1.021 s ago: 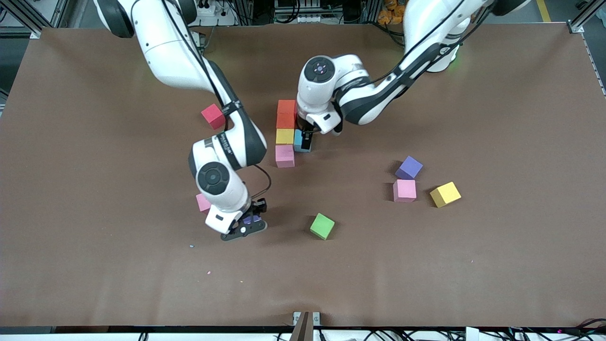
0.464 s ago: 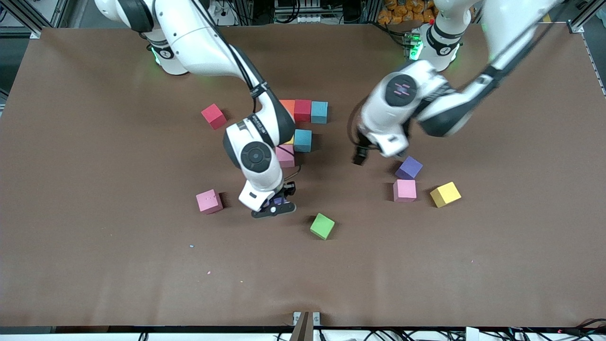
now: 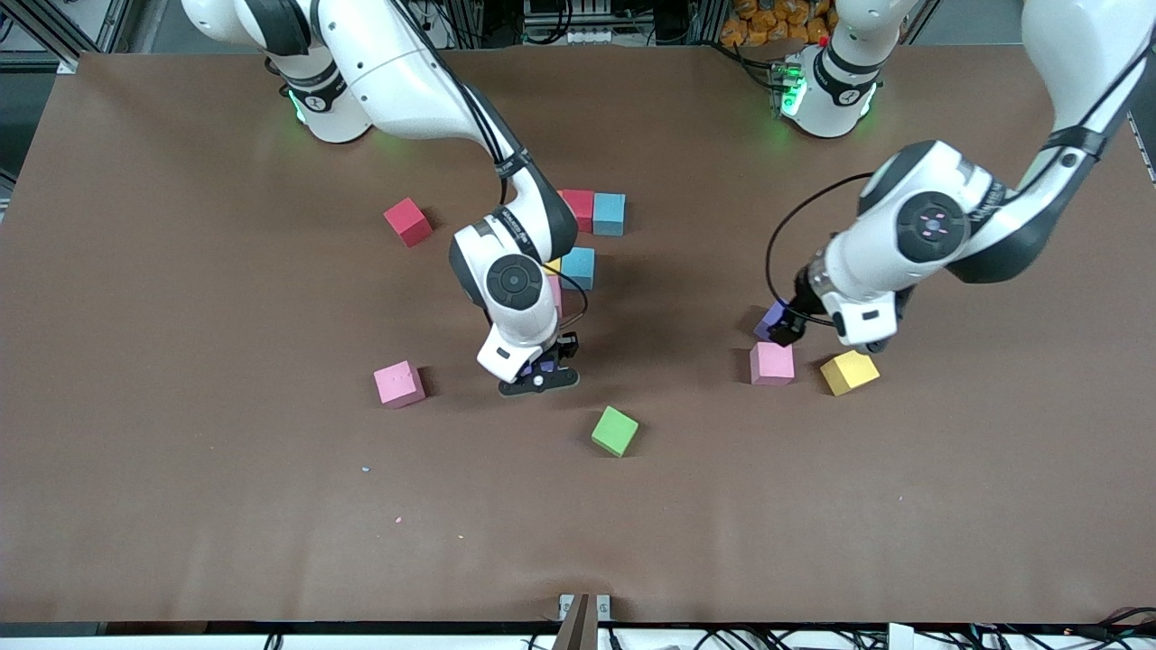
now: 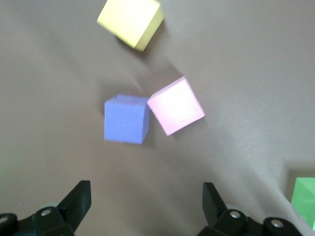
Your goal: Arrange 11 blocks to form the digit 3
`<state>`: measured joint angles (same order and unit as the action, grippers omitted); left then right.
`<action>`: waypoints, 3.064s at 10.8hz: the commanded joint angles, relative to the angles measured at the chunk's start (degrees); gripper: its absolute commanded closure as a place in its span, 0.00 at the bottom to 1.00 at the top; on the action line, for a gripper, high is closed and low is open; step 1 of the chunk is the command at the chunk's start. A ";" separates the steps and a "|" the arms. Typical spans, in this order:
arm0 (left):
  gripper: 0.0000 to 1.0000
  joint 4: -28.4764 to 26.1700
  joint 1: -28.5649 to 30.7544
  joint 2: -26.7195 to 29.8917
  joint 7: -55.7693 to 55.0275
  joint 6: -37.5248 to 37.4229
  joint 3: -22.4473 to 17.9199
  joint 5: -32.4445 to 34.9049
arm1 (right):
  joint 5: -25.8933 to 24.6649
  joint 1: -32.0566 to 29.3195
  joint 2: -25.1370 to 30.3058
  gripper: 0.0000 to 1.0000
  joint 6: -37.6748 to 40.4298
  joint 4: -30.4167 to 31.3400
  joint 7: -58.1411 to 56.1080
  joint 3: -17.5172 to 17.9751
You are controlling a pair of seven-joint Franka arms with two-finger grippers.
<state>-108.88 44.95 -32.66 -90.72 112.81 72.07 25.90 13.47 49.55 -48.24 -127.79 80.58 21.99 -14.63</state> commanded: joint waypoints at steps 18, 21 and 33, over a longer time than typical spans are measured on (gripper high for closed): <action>0.00 1.48 -14.19 -7.77 47.21 6.54 -15.99 18.57 | 0.06 4.15 7.02 0.82 -5.89 13.46 5.86 -0.05; 0.00 1.48 -14.36 -9.78 46.69 10.58 -16.61 18.39 | -0.02 4.24 7.02 0.55 -5.72 13.46 6.31 -0.14; 0.69 1.57 -20.34 -10.76 45.28 16.30 -25.31 15.95 | -0.73 -3.57 16.78 0.00 0.34 12.41 5.35 -3.38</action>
<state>-107.84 25.10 -43.22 -44.49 128.82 47.24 43.00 13.43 48.04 -33.14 -128.06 91.34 27.27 -17.51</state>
